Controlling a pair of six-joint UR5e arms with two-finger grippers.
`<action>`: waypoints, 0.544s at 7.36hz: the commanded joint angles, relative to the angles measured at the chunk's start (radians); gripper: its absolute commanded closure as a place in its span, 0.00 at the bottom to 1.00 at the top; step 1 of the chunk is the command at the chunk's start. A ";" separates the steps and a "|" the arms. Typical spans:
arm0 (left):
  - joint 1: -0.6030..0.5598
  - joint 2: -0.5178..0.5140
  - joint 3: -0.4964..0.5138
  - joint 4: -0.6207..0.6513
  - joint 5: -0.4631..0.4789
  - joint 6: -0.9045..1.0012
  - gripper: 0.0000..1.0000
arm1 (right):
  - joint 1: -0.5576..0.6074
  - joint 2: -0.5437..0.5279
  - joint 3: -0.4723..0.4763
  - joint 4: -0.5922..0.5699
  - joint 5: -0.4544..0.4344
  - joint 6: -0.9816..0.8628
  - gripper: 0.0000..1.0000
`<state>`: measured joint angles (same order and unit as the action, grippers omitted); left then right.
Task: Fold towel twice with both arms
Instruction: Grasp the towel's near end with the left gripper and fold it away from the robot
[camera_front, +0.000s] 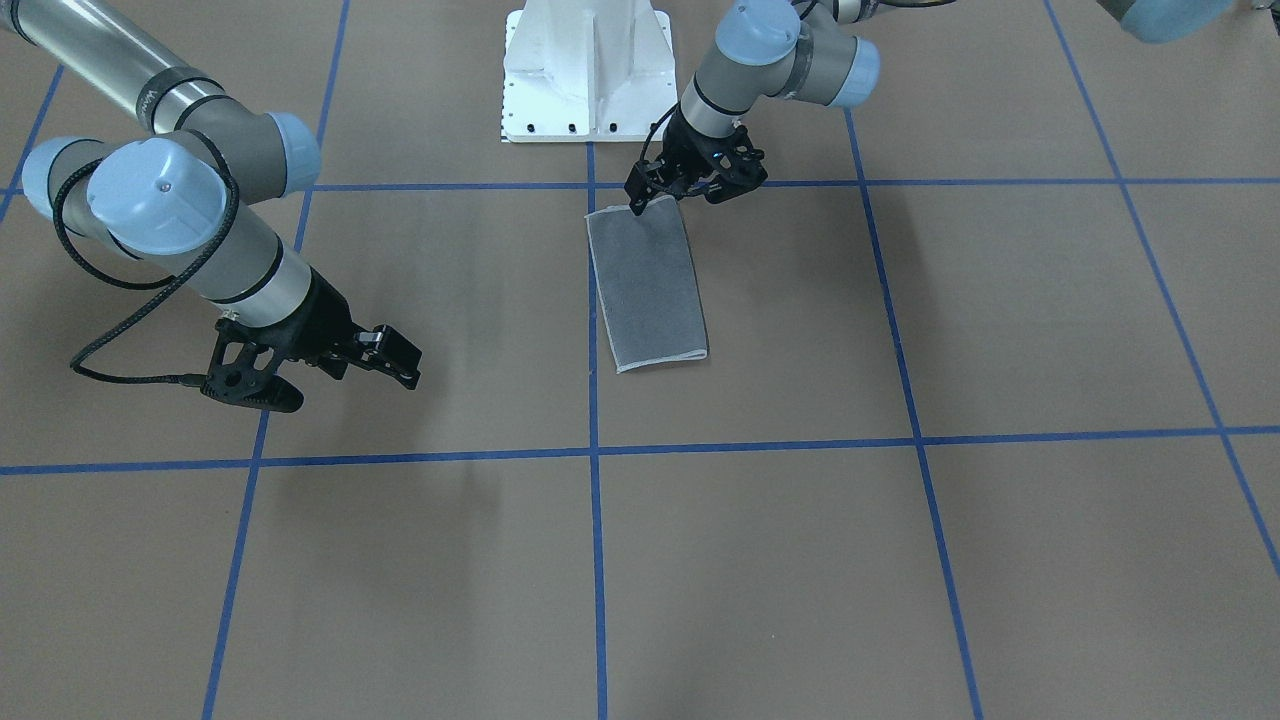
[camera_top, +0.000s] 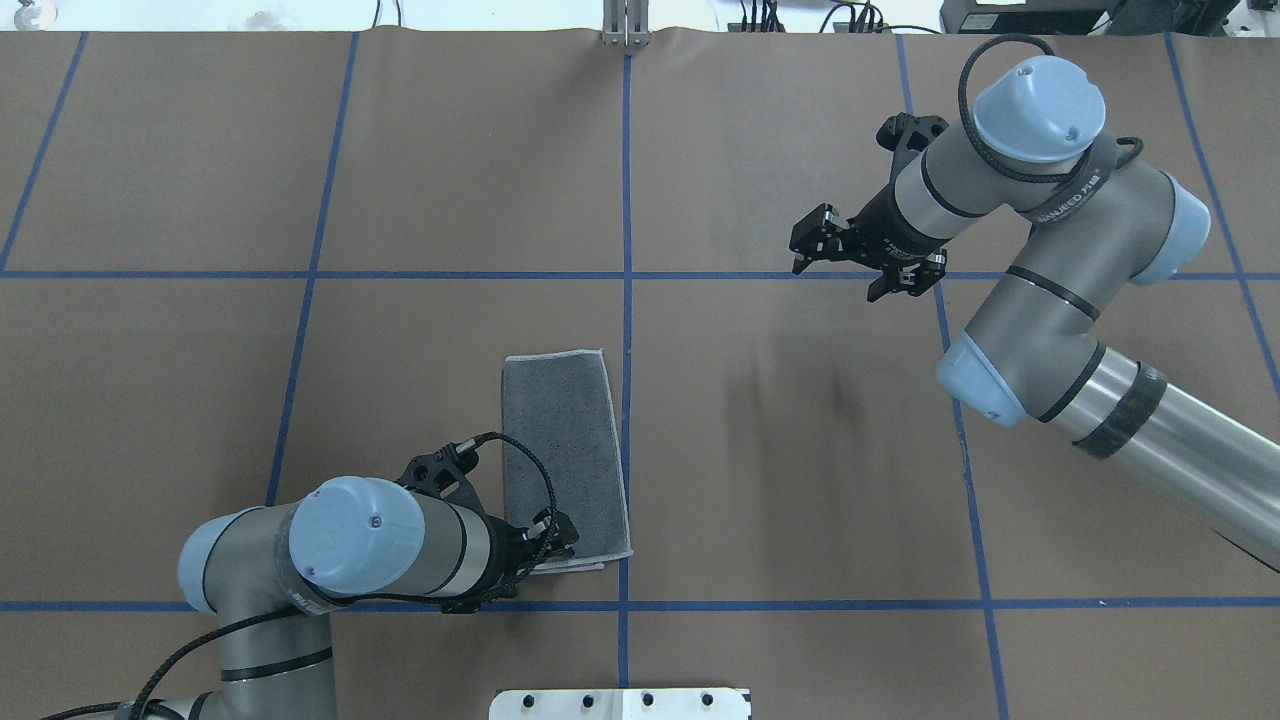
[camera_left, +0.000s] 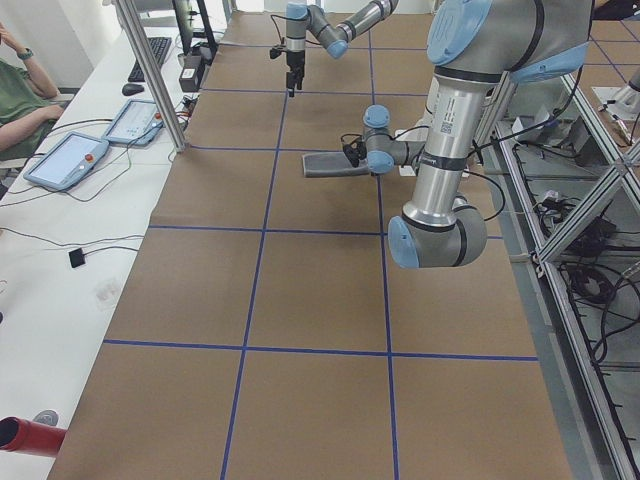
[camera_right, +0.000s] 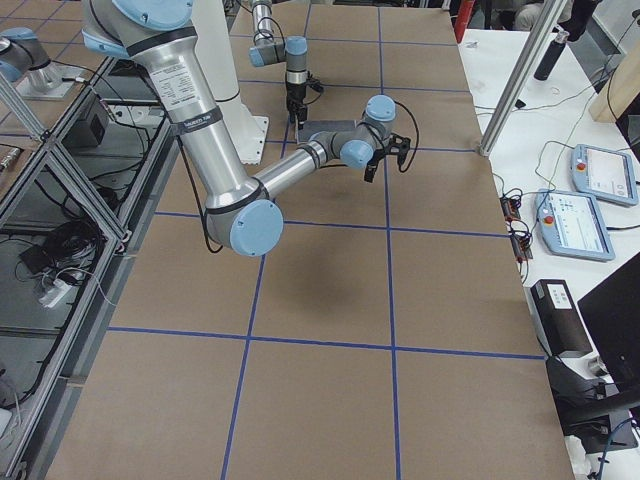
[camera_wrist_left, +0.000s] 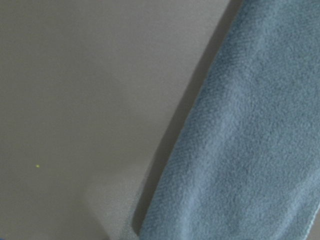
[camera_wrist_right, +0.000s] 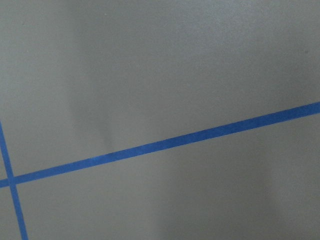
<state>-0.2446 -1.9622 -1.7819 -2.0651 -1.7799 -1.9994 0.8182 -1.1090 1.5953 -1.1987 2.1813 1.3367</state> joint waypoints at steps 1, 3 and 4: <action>-0.002 0.000 0.001 -0.001 0.001 0.001 0.63 | -0.001 0.000 -0.008 0.001 0.000 -0.002 0.01; -0.018 0.000 -0.007 0.000 0.001 -0.001 0.89 | -0.002 0.000 -0.012 0.001 0.000 -0.002 0.01; -0.019 -0.001 -0.011 0.000 0.001 -0.007 1.00 | -0.007 0.000 -0.012 0.002 -0.002 -0.002 0.01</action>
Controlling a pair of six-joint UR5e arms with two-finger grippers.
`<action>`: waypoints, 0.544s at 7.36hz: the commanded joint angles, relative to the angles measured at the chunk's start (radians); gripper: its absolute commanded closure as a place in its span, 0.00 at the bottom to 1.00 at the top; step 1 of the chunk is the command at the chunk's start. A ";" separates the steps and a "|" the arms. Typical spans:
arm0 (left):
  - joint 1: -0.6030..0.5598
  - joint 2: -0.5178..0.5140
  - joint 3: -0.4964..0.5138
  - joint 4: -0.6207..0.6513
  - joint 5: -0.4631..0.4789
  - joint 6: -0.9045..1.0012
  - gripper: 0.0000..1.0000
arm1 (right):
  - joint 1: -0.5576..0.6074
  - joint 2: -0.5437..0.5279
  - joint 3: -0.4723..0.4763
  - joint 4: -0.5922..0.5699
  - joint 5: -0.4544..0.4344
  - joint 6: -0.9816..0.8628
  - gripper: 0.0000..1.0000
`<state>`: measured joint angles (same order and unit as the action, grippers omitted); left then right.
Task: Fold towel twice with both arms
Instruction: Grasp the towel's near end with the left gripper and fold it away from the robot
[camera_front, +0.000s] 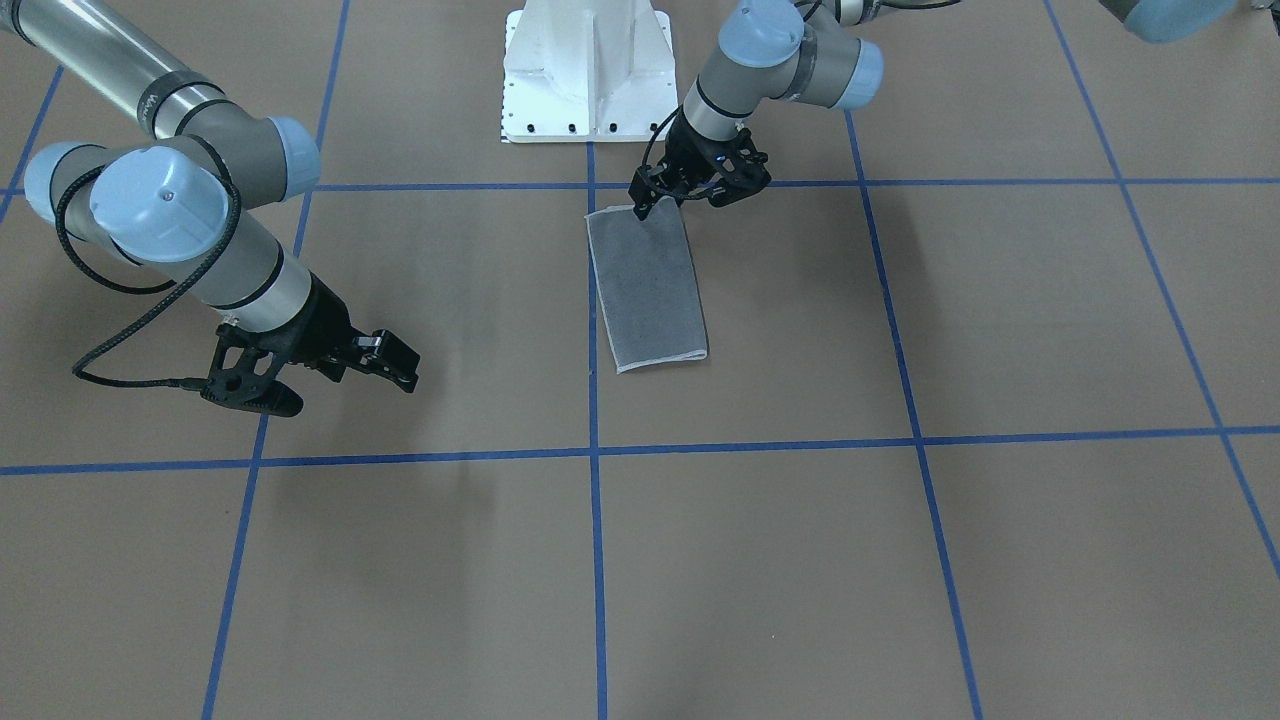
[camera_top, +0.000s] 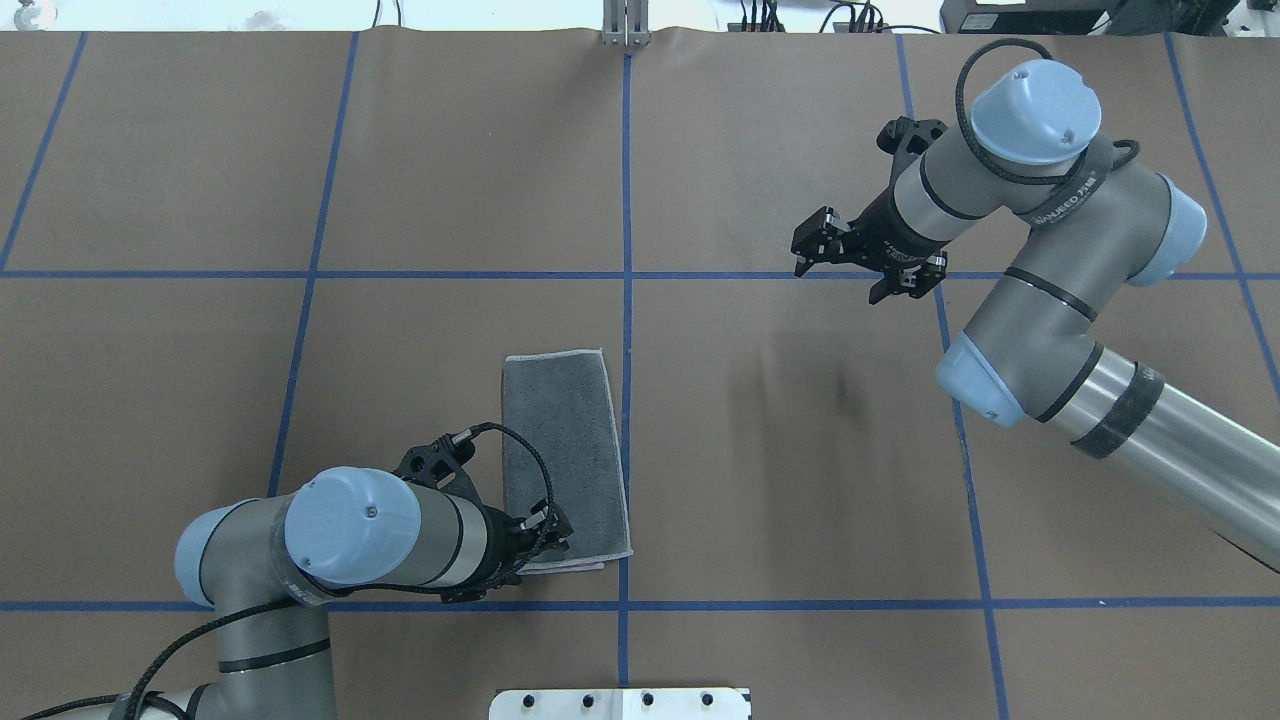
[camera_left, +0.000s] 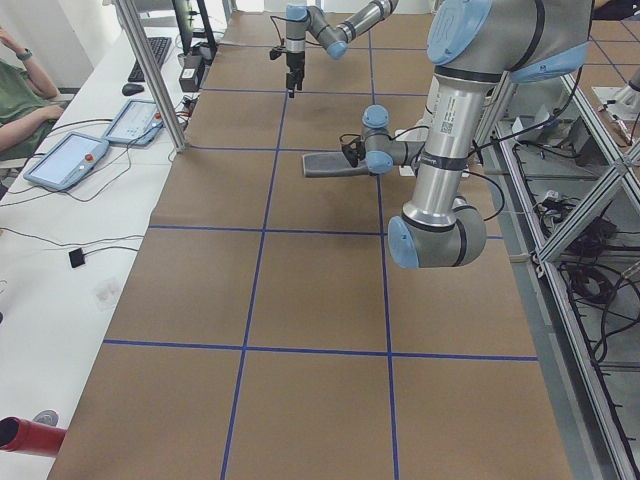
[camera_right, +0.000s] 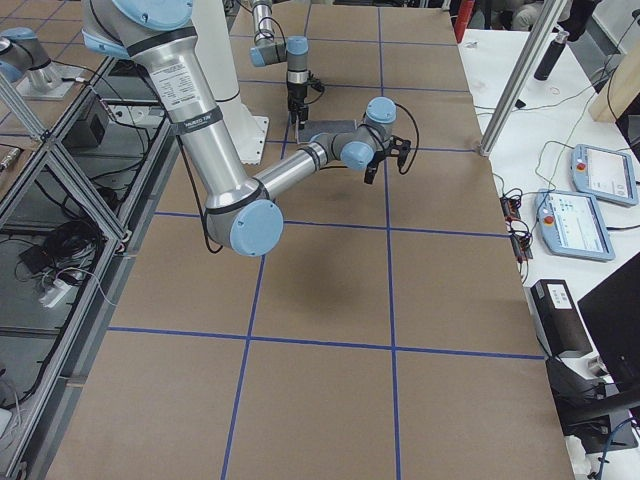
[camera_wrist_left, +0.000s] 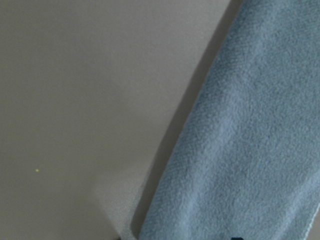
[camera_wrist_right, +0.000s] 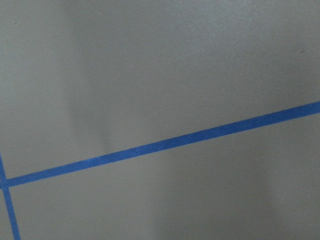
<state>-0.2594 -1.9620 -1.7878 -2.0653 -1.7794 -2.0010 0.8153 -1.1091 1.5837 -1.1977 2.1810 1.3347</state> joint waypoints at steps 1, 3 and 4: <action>-0.004 -0.001 -0.007 0.001 0.000 -0.010 1.00 | -0.007 0.000 -0.001 0.001 -0.006 0.000 0.01; -0.003 -0.003 -0.010 0.001 0.000 -0.010 1.00 | -0.015 -0.002 -0.002 0.000 -0.020 0.000 0.01; -0.004 -0.026 -0.010 0.005 -0.002 -0.012 1.00 | -0.016 -0.003 -0.002 0.000 -0.020 0.000 0.01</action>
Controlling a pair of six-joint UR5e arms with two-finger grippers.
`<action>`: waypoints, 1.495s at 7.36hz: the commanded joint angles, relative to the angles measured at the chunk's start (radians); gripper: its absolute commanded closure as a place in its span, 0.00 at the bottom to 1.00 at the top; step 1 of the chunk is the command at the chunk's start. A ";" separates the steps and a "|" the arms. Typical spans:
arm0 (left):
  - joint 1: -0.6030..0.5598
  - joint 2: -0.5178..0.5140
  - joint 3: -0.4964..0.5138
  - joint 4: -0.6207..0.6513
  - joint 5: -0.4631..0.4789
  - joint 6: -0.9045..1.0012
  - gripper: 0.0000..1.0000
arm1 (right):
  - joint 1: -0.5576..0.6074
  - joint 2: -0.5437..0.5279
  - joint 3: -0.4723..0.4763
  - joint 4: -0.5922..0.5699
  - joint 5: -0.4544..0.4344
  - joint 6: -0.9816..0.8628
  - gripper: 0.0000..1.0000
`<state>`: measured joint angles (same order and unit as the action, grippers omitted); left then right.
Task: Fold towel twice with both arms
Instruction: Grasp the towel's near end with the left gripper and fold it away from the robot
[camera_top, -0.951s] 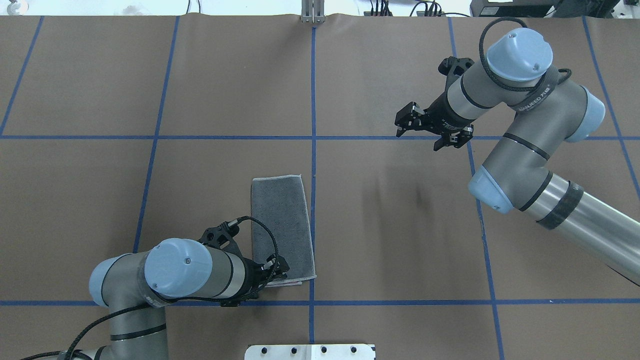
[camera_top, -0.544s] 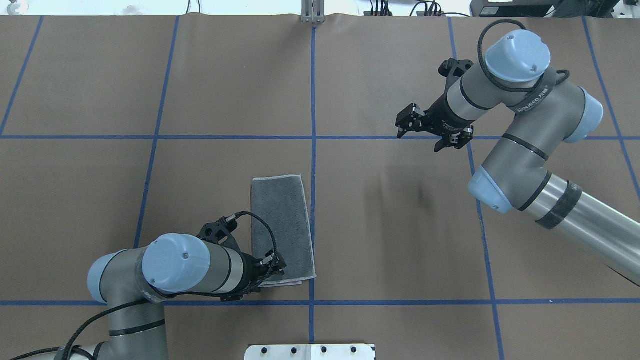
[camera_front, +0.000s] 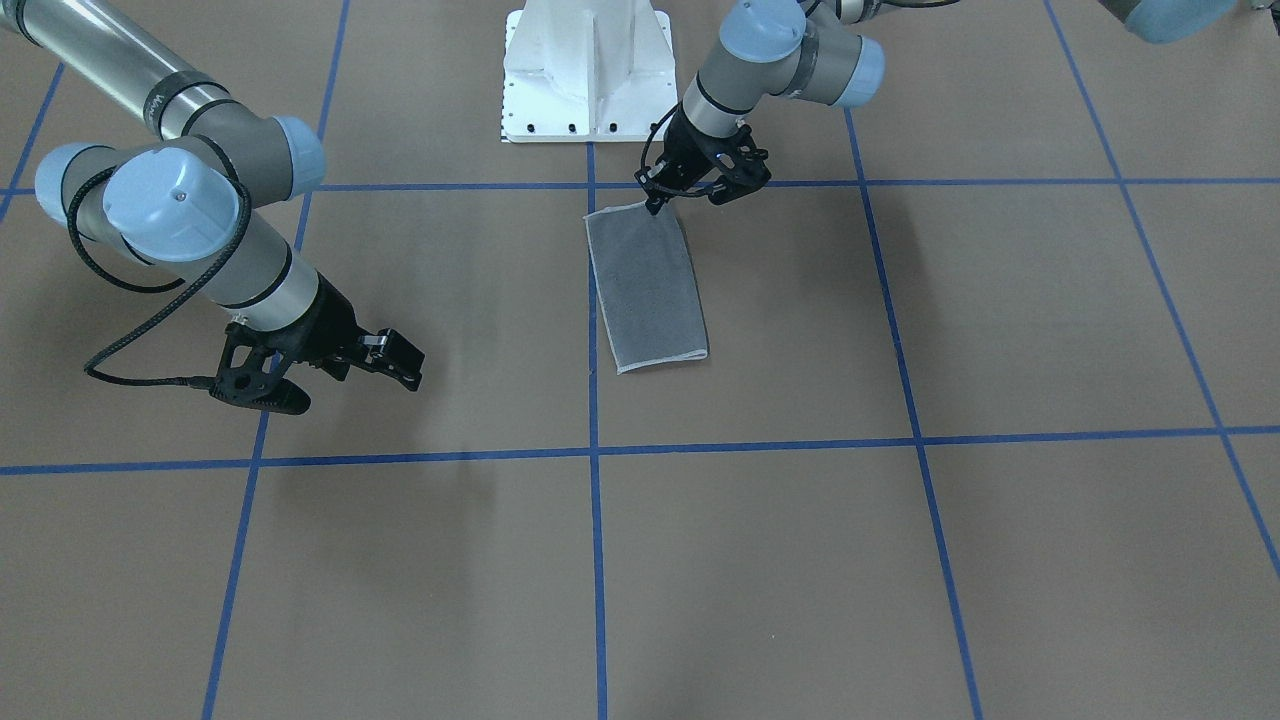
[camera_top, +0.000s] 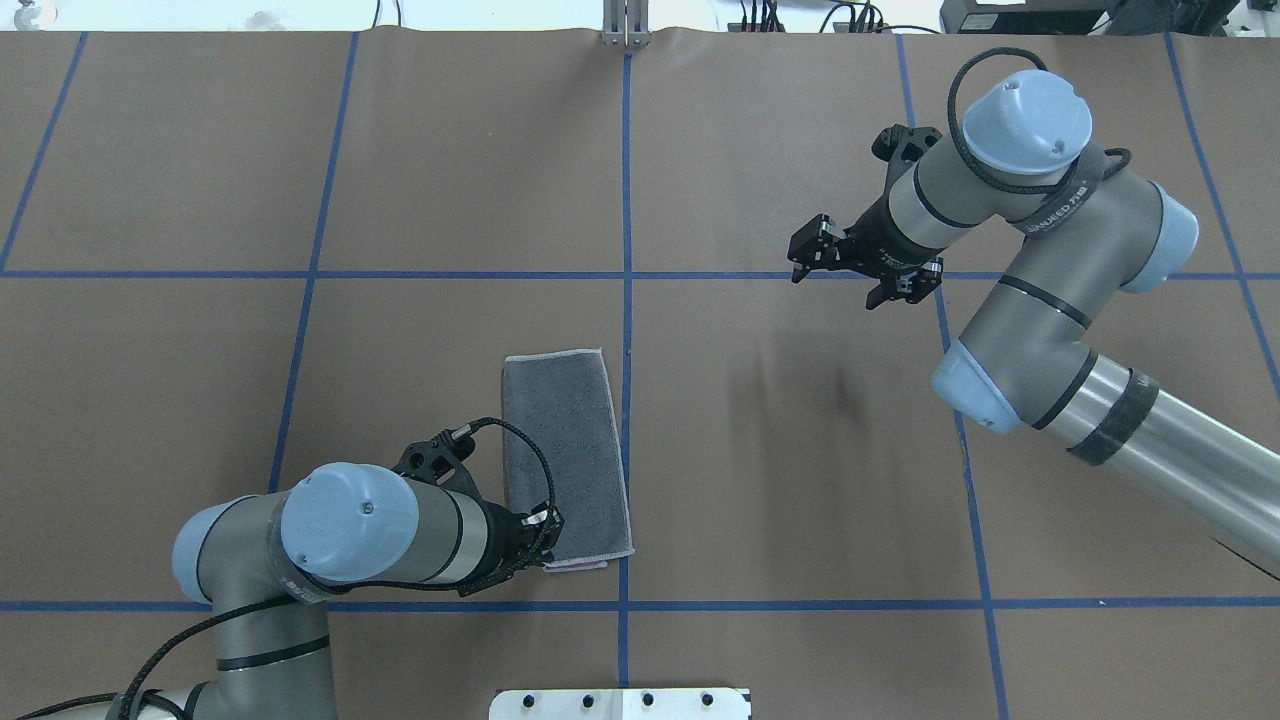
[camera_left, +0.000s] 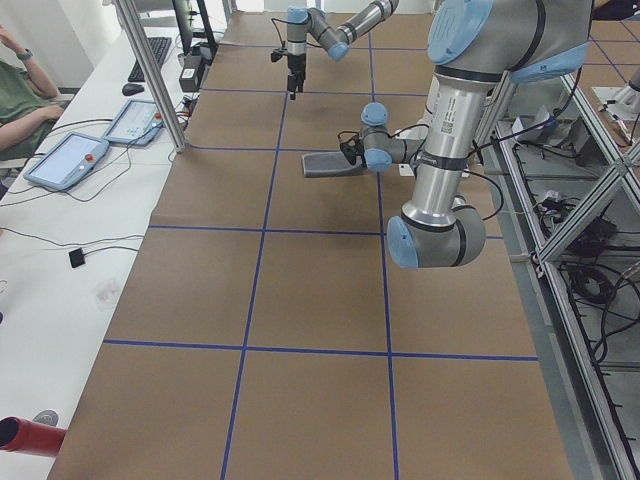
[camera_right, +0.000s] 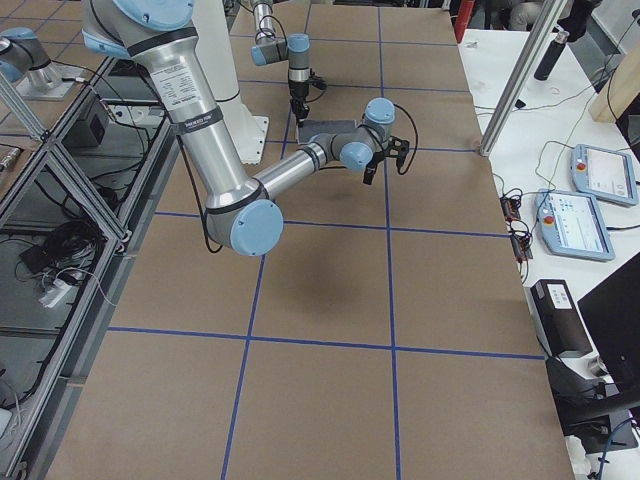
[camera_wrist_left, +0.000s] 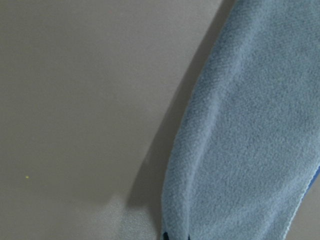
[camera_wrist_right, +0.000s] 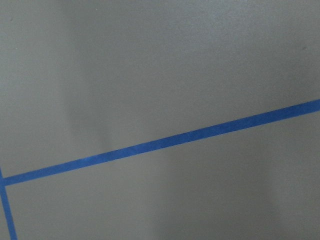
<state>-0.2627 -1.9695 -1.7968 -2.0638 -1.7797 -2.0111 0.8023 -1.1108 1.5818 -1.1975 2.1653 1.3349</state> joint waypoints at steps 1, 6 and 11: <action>-0.019 -0.067 -0.004 0.026 -0.003 -0.005 1.00 | -0.005 0.000 -0.006 0.001 -0.007 0.000 0.01; -0.223 -0.130 0.079 0.106 -0.009 -0.002 1.00 | -0.034 0.002 -0.006 0.001 -0.032 0.001 0.01; -0.300 -0.167 0.105 0.097 -0.018 -0.005 1.00 | -0.051 0.008 -0.014 0.001 -0.064 0.001 0.01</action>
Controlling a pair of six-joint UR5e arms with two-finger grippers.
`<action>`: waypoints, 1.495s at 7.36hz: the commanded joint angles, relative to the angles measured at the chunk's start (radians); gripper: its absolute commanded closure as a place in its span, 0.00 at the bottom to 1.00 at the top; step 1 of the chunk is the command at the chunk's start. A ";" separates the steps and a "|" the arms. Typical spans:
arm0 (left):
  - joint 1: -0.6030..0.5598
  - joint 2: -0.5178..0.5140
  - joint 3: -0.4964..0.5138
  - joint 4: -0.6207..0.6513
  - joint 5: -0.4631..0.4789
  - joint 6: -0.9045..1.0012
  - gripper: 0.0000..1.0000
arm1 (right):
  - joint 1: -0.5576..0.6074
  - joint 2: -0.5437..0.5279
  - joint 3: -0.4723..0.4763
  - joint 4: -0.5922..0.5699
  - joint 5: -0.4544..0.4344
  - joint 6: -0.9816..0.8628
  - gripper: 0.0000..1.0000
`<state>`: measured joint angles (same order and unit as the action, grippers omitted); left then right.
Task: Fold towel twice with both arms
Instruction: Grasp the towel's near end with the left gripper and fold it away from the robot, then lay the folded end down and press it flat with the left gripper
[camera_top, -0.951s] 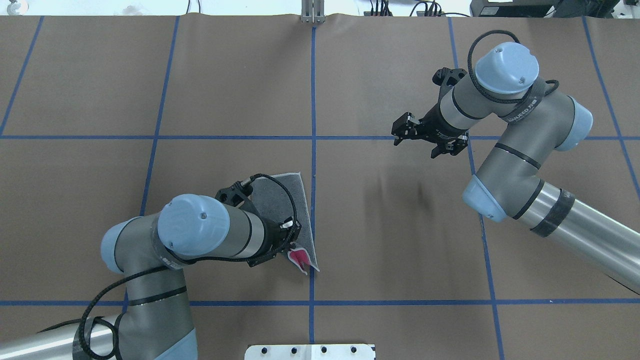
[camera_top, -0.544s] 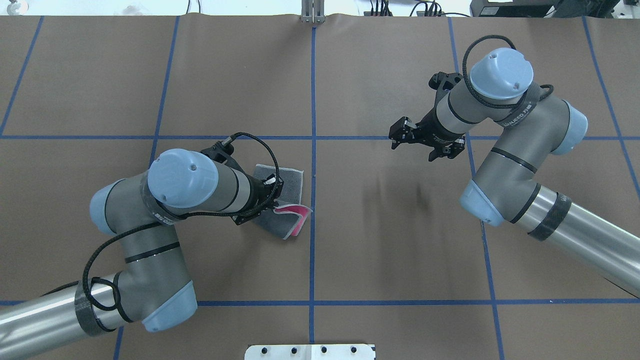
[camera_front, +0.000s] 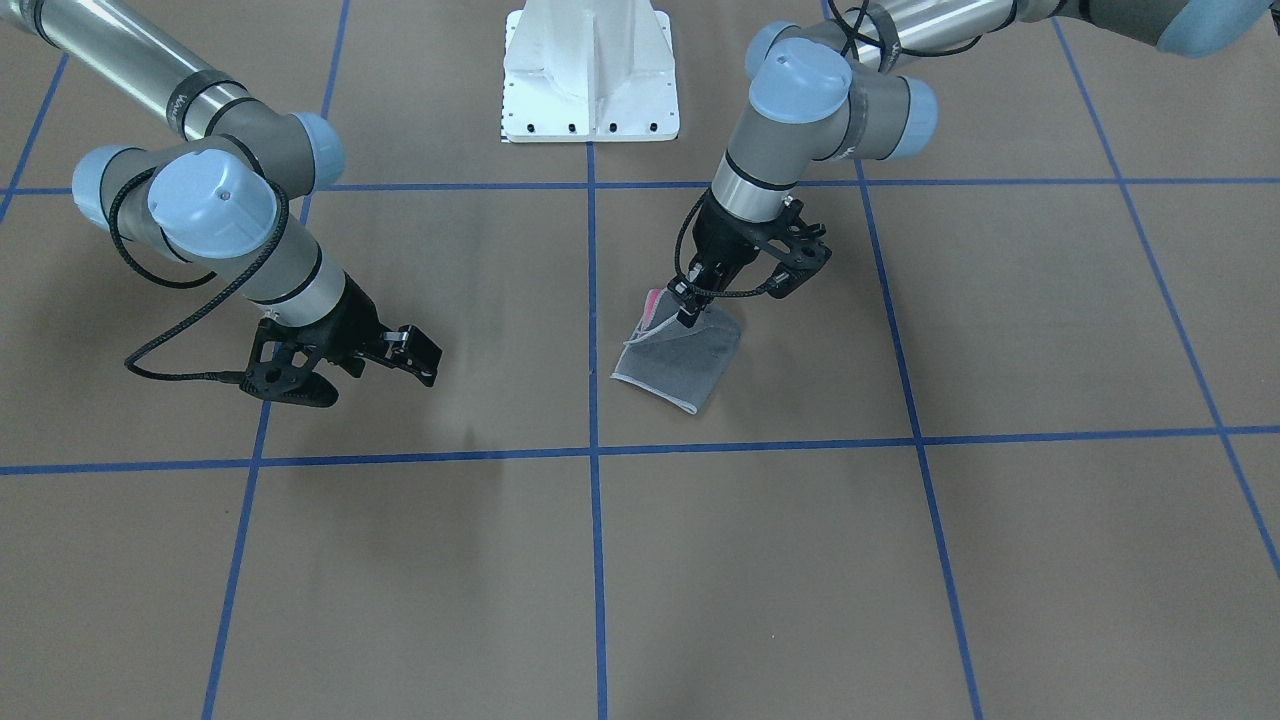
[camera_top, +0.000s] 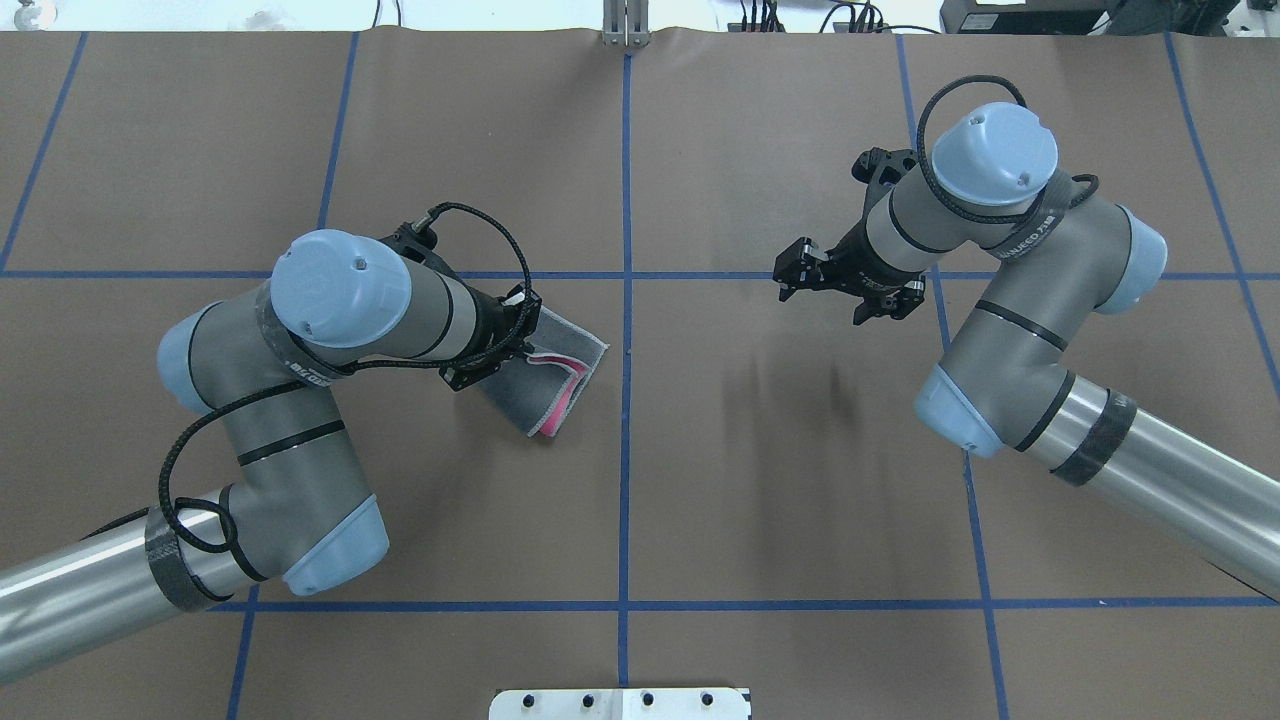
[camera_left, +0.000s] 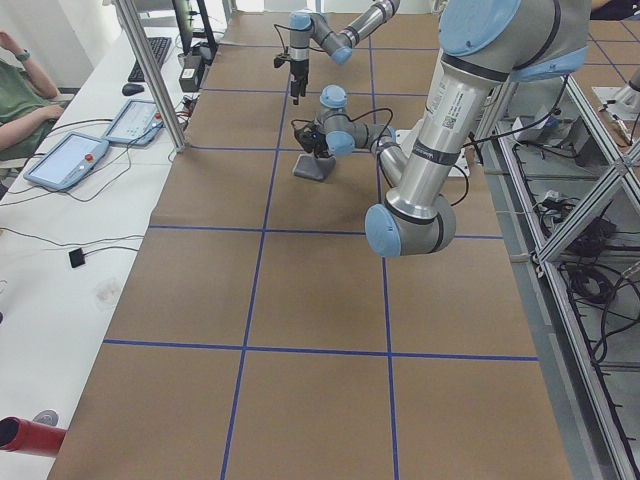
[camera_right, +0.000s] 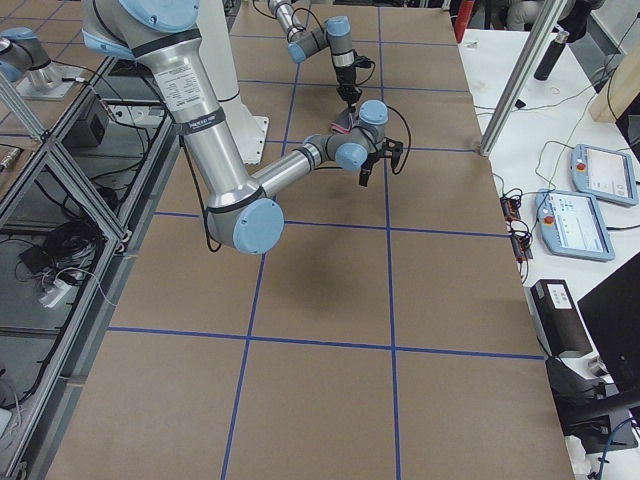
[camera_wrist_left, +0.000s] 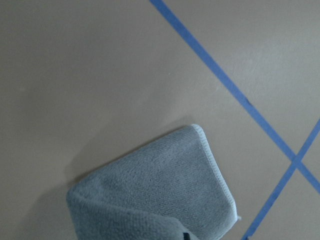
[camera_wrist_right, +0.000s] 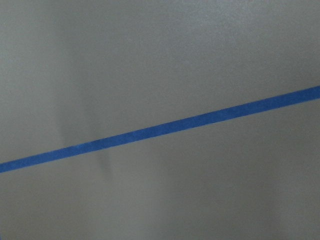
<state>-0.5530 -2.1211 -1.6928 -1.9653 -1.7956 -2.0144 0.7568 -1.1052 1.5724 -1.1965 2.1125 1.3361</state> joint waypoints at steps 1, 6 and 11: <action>-0.018 -0.020 0.004 -0.007 -0.002 -0.003 1.00 | -0.010 0.004 -0.011 0.000 -0.012 0.000 0.01; -0.054 -0.117 0.209 -0.115 -0.001 -0.084 1.00 | -0.036 0.005 -0.012 0.000 -0.048 0.002 0.01; -0.067 -0.167 0.310 -0.148 0.007 -0.107 0.00 | -0.040 0.005 -0.015 0.000 -0.049 0.000 0.01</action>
<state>-0.6186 -2.2635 -1.4155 -2.0971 -1.7891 -2.1222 0.7173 -1.0989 1.5578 -1.1965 2.0632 1.3370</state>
